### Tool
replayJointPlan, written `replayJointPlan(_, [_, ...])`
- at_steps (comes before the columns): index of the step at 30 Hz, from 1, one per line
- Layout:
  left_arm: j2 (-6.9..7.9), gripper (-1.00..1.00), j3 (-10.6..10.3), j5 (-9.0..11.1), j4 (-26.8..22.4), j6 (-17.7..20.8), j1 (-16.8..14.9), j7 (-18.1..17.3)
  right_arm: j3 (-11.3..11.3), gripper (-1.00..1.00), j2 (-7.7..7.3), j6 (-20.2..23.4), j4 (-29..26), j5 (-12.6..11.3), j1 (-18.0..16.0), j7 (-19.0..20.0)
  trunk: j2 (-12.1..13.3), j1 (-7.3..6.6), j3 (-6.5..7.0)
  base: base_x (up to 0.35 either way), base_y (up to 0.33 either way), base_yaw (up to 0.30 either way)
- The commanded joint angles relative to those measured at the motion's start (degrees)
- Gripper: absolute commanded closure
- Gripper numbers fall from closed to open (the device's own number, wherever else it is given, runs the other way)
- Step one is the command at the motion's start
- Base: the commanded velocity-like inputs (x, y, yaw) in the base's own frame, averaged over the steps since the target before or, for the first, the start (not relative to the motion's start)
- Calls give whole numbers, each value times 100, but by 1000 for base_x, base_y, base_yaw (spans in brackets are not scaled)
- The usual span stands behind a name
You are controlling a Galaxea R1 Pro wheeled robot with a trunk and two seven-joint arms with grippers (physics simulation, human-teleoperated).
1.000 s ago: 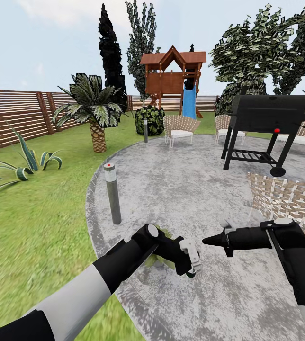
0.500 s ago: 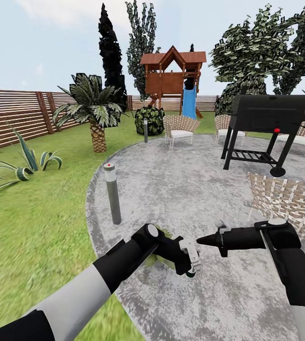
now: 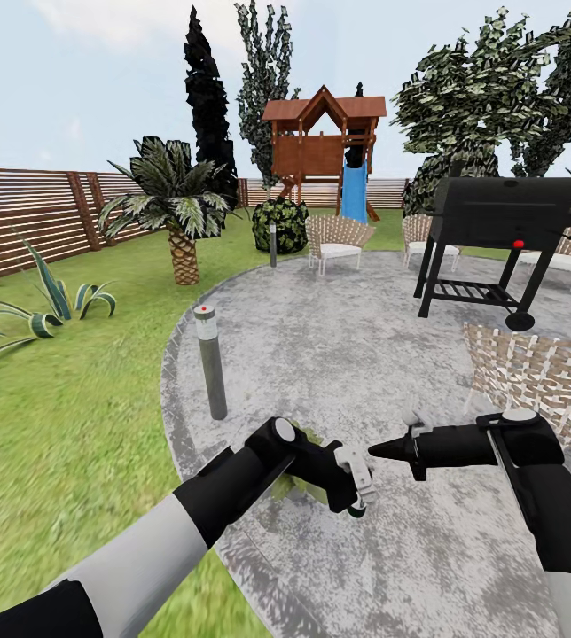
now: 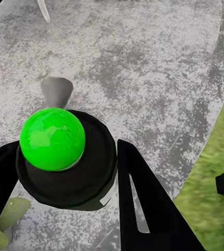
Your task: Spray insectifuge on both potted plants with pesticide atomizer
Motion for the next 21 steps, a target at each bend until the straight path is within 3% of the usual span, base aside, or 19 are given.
replayJointPlan(1, [-2, 100, 5, -31, -7, 35, -3, -32, -5, 100, 2, 60, -4, 54, -5, 56, -3, -1, -6, 0, 0, 0])
replayJointPlan(21, [-2, 100, 47, -31, -25, 44, -12, -56, -9, 100, 6, 38, -1, 57, -5, 56, -3, -1, -6, 0, 0, 0])
